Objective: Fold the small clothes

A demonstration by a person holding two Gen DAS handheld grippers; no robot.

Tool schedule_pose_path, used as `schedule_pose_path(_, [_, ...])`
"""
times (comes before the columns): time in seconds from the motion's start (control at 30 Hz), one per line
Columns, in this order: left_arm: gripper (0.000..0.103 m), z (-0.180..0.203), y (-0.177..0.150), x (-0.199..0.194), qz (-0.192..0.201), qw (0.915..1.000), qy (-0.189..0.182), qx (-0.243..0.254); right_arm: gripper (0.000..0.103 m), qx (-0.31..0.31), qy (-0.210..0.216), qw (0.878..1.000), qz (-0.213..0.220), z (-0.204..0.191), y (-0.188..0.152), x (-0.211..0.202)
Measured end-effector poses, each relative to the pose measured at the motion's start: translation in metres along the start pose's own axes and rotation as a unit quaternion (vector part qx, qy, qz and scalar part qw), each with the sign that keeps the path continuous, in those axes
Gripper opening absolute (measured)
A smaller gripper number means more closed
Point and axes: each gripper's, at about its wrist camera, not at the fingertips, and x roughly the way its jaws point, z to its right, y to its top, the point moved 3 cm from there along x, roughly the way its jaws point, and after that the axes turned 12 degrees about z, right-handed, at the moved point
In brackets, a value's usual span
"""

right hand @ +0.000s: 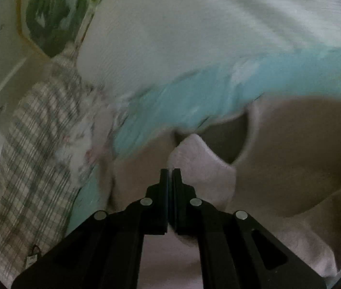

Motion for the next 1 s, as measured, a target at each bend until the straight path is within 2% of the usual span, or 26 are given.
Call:
schedule_pose_path(0.1, [0.1,-0.011,-0.002,0.0,-0.001,0.9998,-0.004,-0.019,0.004,0.021,0.024,0.999,-0.027,-0.013,-0.021,0.035])
schedule_pose_path(0.2, [0.1,-0.018,-0.003,0.003,0.001,0.9995,-0.007,-0.032,0.004,0.03,0.038,0.998,-0.042,-0.02,-0.038,0.051])
schedule_pose_path(0.37, [0.1,-0.02,0.01,0.022,0.003,0.9976,-0.033,-0.06,0.008,0.058,0.052,0.994,-0.076,-0.017,-0.052,0.07])
schedule_pose_path(0.4, [0.1,-0.019,0.014,0.027,0.002,0.9974,-0.039,-0.062,0.009,0.065,0.058,0.993,-0.076,-0.016,-0.053,0.067])
schedule_pose_path(0.53, [0.1,-0.02,0.032,0.045,0.007,0.9966,-0.052,-0.064,0.031,0.066,0.052,0.995,-0.053,-0.006,-0.05,0.033])
schedule_pose_path(0.7, [0.1,-0.007,0.089,0.084,0.019,0.9963,-0.075,-0.037,0.031,0.064,0.025,0.997,-0.021,0.011,-0.055,-0.023])
schedule_pose_path(0.8, [0.1,0.004,0.134,0.118,0.014,0.993,-0.115,-0.02,0.032,0.052,-0.006,0.999,-0.01,0.022,-0.062,-0.045])
schedule_pose_path(0.87, [0.1,0.013,0.152,0.138,0.0,0.9902,-0.139,-0.013,0.032,0.044,-0.03,0.999,-0.01,0.032,-0.065,-0.051])
schedule_pose_path(0.9, [0.1,0.021,0.161,0.157,-0.02,0.9879,-0.154,-0.006,0.032,0.048,-0.038,0.998,-0.011,0.037,-0.066,-0.054])
schedule_pose_path(1.0, [0.093,0.033,0.164,0.192,-0.062,0.985,-0.16,0.012,0.032,0.067,-0.057,0.996,-0.004,0.053,-0.065,-0.062])
